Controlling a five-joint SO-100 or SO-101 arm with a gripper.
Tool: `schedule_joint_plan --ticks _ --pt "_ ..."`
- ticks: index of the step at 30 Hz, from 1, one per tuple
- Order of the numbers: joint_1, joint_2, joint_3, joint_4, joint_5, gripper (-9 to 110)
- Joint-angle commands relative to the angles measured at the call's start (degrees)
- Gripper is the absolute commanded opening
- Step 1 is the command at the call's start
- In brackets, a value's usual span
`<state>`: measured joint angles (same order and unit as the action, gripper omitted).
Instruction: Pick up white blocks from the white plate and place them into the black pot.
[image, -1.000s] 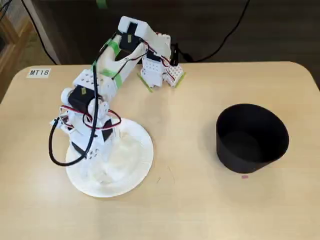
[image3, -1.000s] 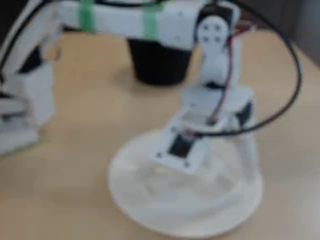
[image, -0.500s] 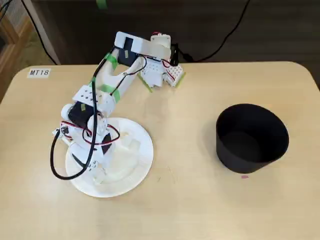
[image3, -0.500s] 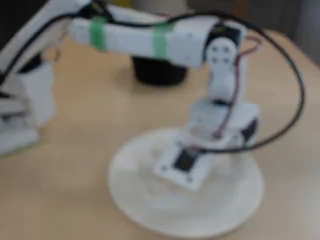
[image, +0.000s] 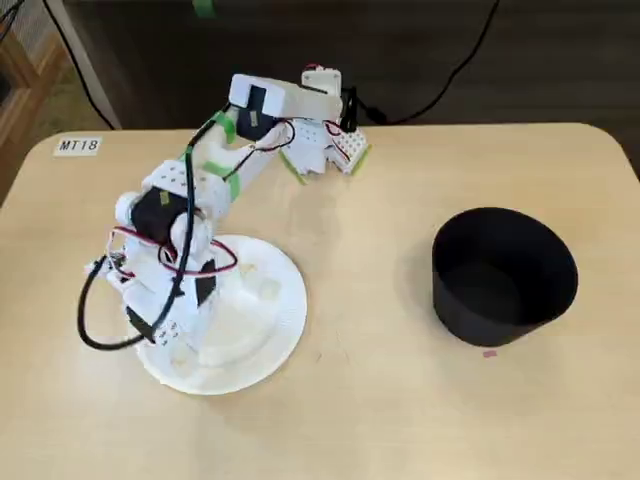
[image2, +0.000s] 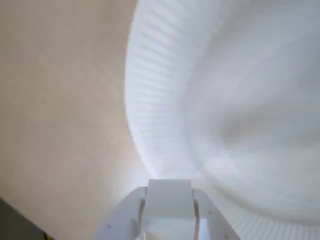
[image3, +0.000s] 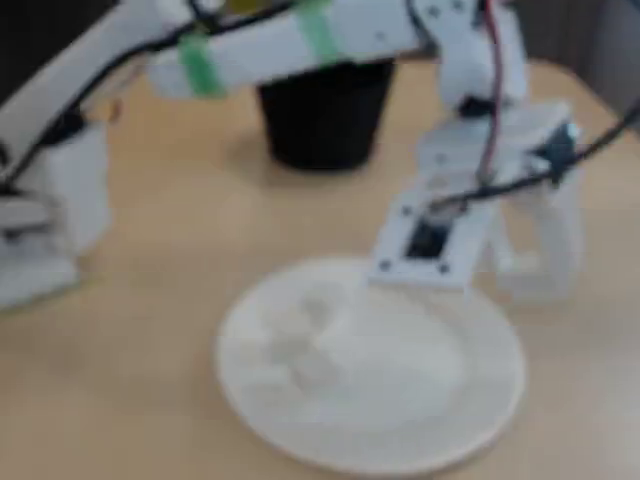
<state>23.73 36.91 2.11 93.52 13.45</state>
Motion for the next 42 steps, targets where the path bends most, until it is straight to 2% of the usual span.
schedule_joint_plan --ticks 1,5,11,16,23,36,40,42 --pt "-4.9 3.5 -17.1 2.1 0.4 -2" --pt "-13.1 13.7 -11.7 2.3 -4.0 -3" --pt "-26.5 35.5 16.4 2.2 -6.9 -3" --pt "-41.7 46.7 34.0 2.1 -6.9 -3" --pt "-57.5 42.1 40.8 1.6 -9.8 -3" --pt "-60.4 31.6 45.2 0.9 -13.3 -2" --pt "-60.4 33.0 45.5 1.0 -15.5 24" --pt "-60.6 33.8 45.1 0.9 -16.3 31"
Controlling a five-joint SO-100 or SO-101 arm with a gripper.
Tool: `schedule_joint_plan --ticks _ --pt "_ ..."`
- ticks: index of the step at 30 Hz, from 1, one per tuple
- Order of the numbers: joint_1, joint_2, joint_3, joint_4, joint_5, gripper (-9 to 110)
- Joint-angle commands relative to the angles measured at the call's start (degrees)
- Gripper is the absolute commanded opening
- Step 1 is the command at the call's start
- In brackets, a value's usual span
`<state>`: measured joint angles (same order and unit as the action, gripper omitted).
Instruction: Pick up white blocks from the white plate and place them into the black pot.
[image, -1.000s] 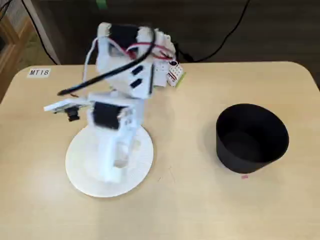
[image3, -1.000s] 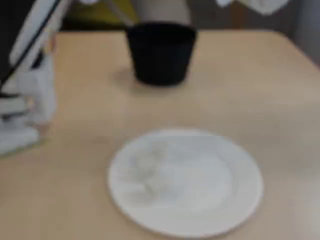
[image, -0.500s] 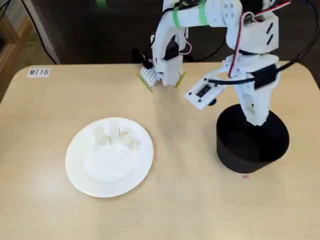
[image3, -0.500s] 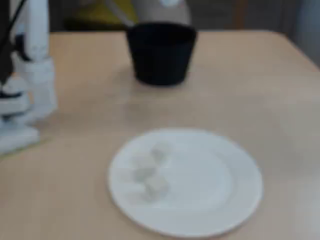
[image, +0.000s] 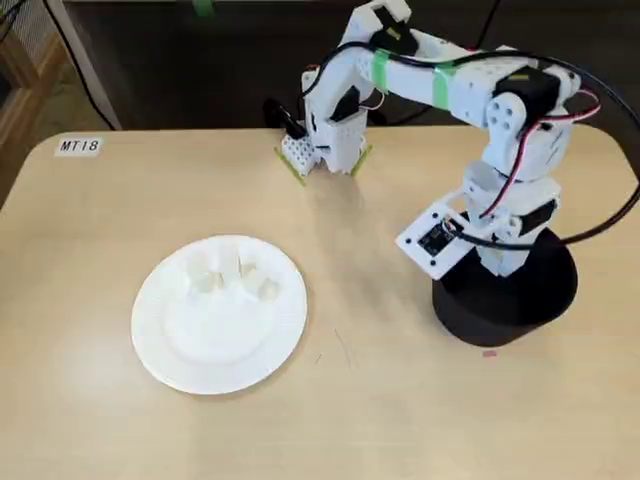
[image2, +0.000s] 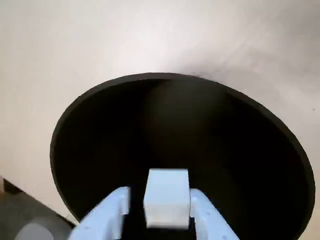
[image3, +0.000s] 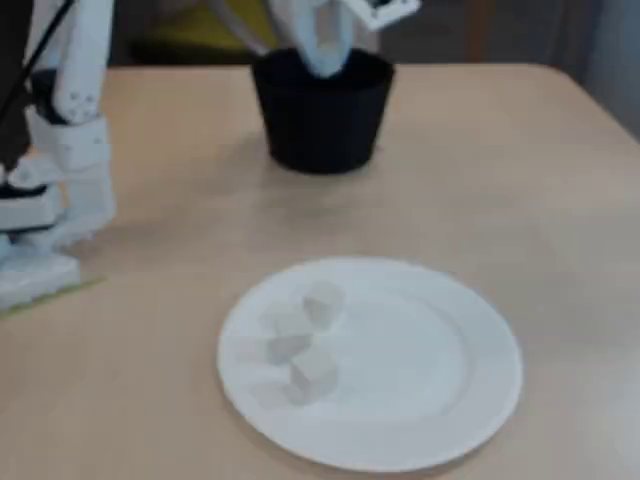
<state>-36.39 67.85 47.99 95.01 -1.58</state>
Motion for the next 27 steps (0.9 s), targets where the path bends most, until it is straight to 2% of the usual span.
schedule_joint_plan --ticks 1,2,4,7,10,14,16,19,20,27 --pt "-0.5 3.4 -0.8 -0.6 -1.1 33" --pt "-0.4 4.0 -0.8 -0.4 -1.3 32" --pt "0.4 5.6 -0.6 -0.2 -1.2 22" --pt "2.8 9.1 -0.4 -0.1 -1.5 -2" --pt "7.5 15.6 2.2 0.2 -3.6 -2" --pt "19.2 27.2 9.8 -0.7 -5.4 -2" --pt "26.6 37.4 21.3 -7.6 -6.9 -2" --pt "38.5 58.4 48.6 -25.1 -7.4 -2" --pt "42.0 61.5 53.7 -26.8 -8.9 -2" --pt "59.8 56.9 59.9 -21.4 -23.6 -2"
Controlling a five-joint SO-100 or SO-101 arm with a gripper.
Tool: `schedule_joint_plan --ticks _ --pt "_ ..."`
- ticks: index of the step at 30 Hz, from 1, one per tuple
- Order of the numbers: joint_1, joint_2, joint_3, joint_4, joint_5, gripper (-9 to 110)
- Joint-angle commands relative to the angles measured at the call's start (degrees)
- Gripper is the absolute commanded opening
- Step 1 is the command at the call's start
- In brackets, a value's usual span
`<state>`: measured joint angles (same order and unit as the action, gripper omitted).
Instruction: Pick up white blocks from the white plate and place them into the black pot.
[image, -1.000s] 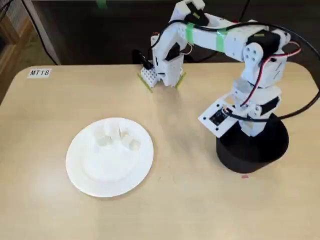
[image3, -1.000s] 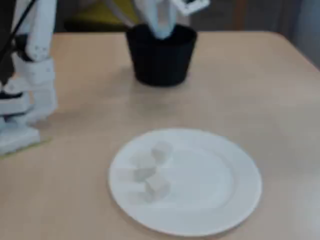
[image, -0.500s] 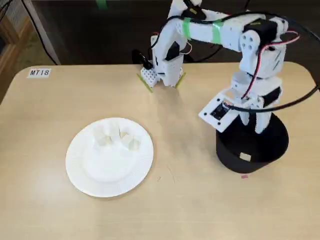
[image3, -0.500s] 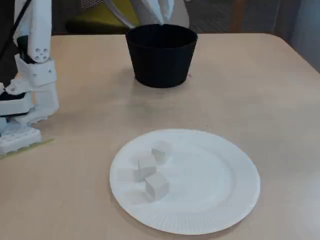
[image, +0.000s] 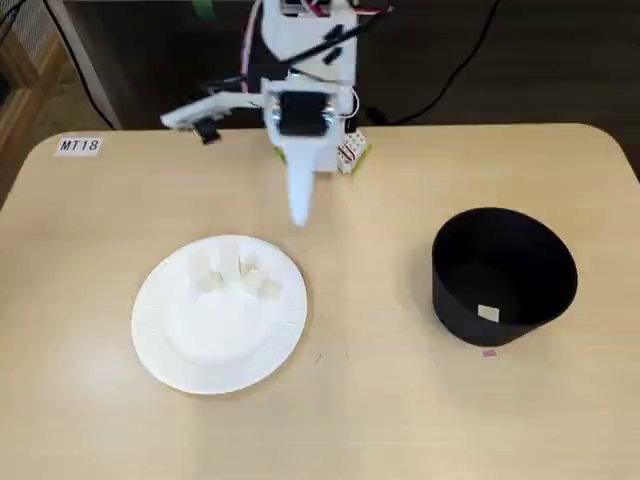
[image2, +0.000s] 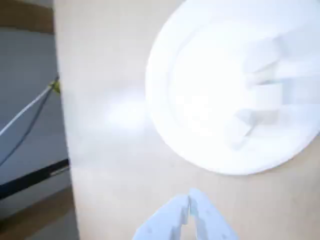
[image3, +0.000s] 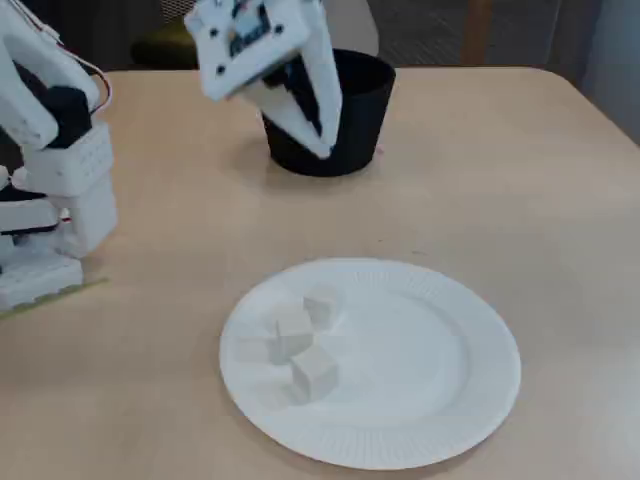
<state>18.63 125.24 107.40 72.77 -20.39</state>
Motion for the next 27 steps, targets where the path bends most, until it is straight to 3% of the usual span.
schedule_joint_plan --ticks 1,8,16,20,27 --pt "6.4 -2.2 0.0 2.1 -6.2 -2" --pt "14.9 -10.9 -1.3 7.2 -18.0 -2" --pt "17.1 -17.1 -1.6 7.6 -18.7 -2" --pt "16.8 -19.4 -1.3 6.5 -19.5 19" --pt "17.1 -23.0 -1.9 5.6 -19.2 23"
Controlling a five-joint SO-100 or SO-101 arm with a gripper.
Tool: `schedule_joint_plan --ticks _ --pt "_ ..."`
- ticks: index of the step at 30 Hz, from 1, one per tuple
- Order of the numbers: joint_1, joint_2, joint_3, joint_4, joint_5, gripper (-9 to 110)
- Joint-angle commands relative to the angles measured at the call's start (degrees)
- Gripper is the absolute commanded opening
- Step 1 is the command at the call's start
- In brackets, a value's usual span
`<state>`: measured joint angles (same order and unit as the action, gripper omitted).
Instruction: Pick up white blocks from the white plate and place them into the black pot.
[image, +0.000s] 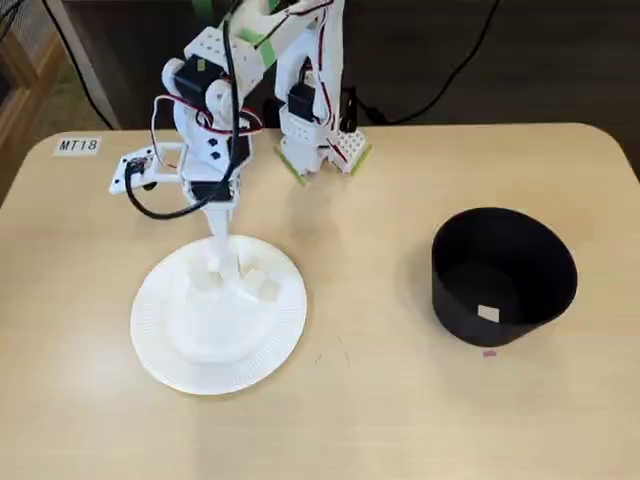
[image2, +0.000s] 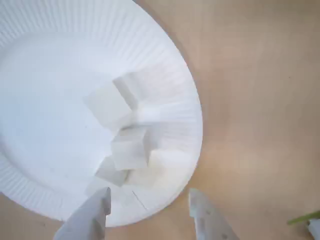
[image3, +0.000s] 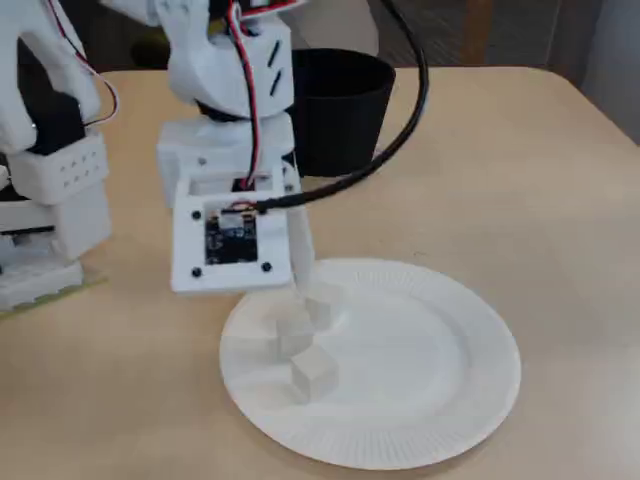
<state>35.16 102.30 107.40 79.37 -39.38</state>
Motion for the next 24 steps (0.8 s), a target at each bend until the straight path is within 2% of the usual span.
schedule_joint_plan --ticks 1,24 --pt "0.8 -0.3 -1.9 -1.1 0.0 23" --pt "-1.9 -9.1 -1.3 -8.9 0.6 30"
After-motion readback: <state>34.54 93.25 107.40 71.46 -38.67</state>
